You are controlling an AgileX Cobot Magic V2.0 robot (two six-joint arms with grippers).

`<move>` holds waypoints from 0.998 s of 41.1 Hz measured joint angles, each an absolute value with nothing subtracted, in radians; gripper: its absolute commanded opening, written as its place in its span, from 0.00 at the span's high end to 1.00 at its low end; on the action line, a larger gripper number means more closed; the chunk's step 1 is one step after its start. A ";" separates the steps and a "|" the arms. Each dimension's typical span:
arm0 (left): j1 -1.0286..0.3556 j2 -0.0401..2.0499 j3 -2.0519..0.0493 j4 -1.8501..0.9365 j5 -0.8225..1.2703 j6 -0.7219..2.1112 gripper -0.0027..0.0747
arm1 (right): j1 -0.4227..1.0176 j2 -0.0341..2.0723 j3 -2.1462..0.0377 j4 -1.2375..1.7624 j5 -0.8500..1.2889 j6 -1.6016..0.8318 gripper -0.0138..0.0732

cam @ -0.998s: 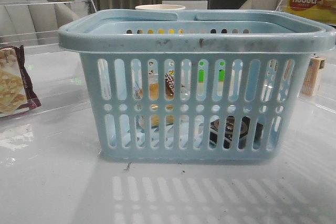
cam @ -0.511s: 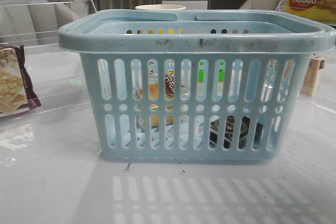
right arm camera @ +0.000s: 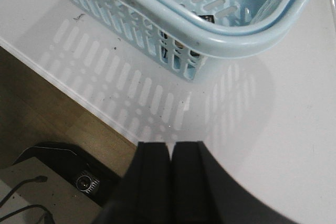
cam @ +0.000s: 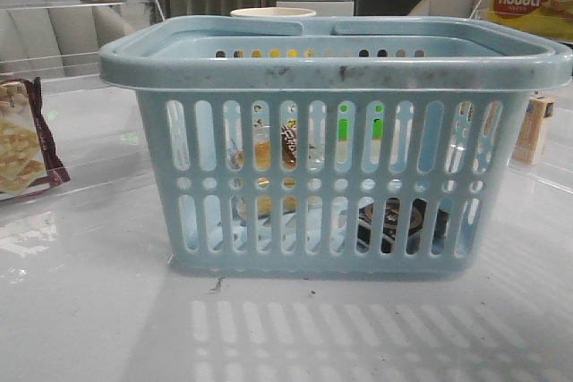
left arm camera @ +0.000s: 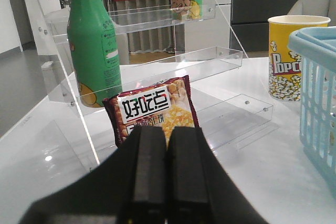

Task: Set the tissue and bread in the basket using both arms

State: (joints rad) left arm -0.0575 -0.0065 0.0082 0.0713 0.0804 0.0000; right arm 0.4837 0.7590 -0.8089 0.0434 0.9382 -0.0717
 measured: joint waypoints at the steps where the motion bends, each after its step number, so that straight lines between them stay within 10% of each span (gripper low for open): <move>1: -0.058 -0.007 0.008 0.071 0.080 0.000 0.84 | 0.484 0.759 -0.809 0.043 0.938 -0.072 0.78; 21: -0.058 -0.007 0.008 0.071 0.078 0.000 0.84 | 0.430 0.680 -0.797 0.042 0.898 -0.072 0.78; 41: -0.056 -0.007 0.008 0.071 0.074 0.000 0.84 | 0.065 0.182 -0.315 0.035 0.266 -0.072 0.78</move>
State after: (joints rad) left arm -0.0560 -0.0065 0.0082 0.0713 0.0735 0.0000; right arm 0.0654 0.1825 -0.3146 0.0354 0.2664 -0.0717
